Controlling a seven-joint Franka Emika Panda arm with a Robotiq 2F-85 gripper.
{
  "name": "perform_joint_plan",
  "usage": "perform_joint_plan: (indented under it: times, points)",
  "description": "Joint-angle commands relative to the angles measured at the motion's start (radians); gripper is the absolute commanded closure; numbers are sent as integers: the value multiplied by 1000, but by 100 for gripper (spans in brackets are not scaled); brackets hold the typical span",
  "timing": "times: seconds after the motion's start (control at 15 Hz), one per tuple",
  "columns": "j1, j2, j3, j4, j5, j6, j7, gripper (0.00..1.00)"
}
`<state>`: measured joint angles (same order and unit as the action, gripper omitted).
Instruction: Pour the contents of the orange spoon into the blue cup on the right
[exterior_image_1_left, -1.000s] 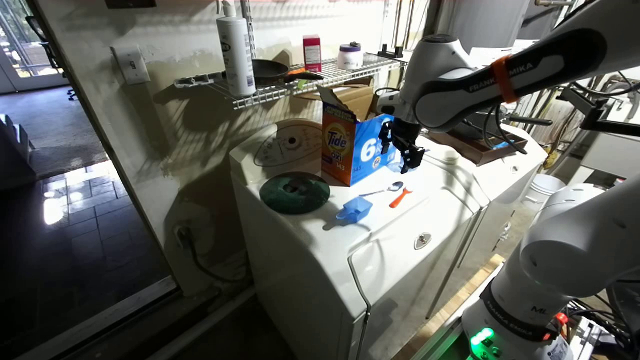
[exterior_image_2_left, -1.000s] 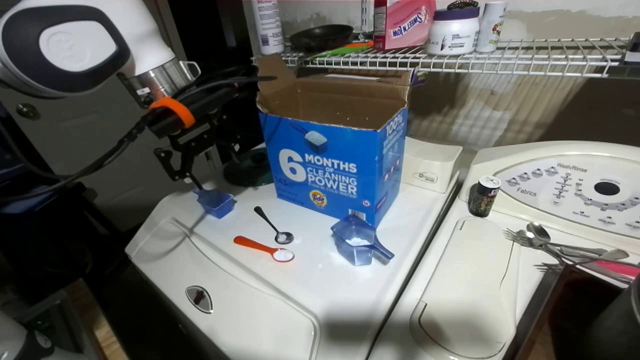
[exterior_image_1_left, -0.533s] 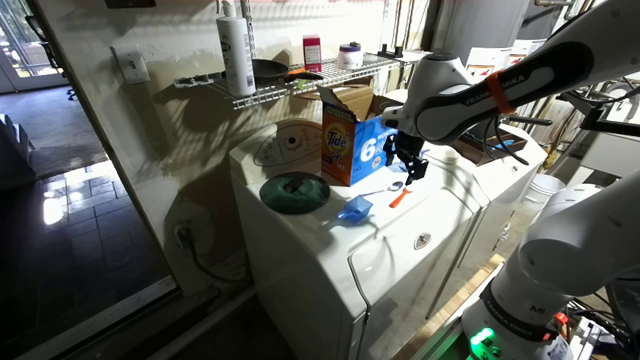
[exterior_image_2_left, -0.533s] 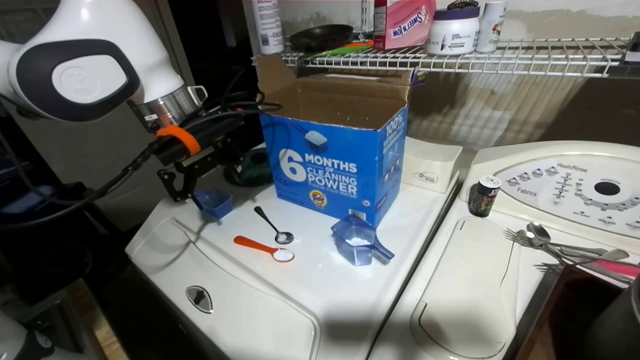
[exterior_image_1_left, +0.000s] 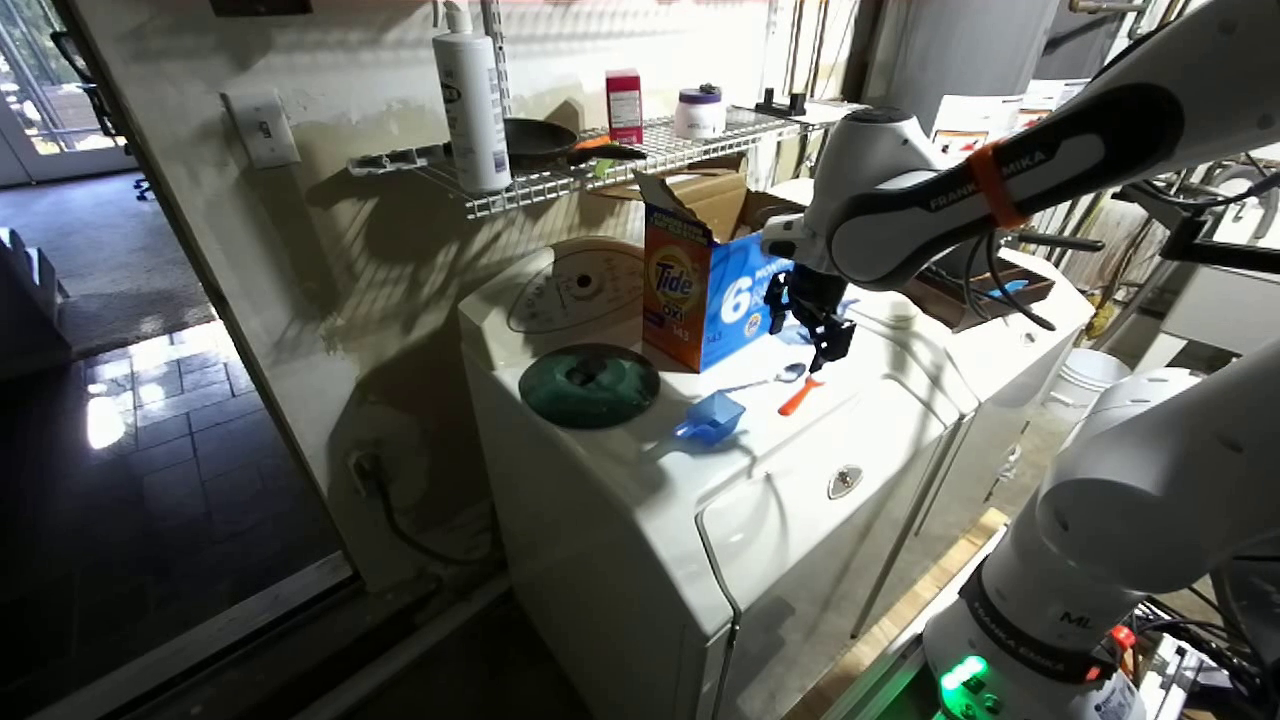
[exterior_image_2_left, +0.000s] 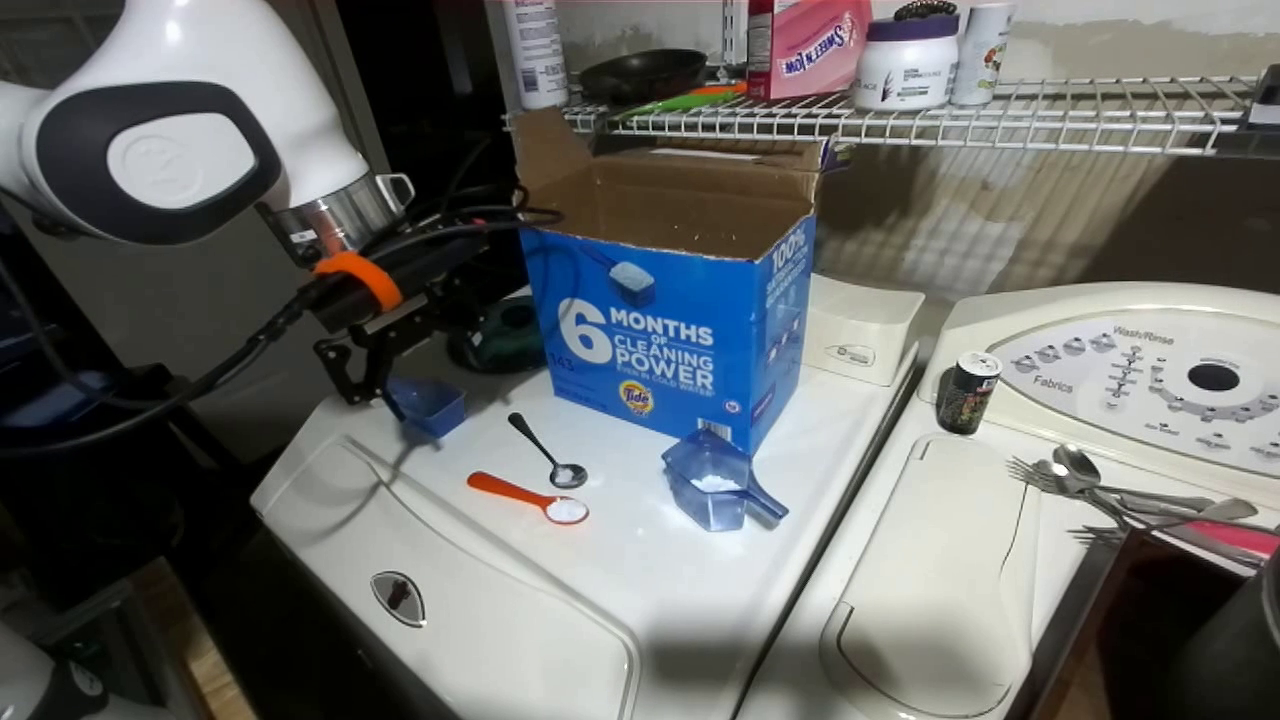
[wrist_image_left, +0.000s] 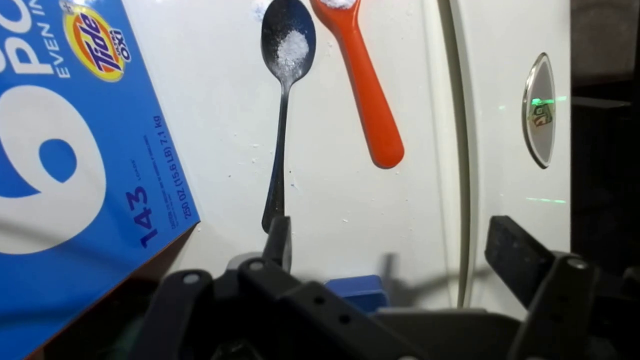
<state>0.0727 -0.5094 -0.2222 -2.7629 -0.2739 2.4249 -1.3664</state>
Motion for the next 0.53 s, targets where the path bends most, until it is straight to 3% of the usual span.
perform_joint_plan:
  times: [0.0, 0.2, 0.47]
  points:
    - [29, 70, -26, 20, 50, 14, -167, 0]
    - [0, 125, -17, 30, 17, 2, -273, 0]
    - [-56, 187, 15, 32, -42, 21, -321, 0]
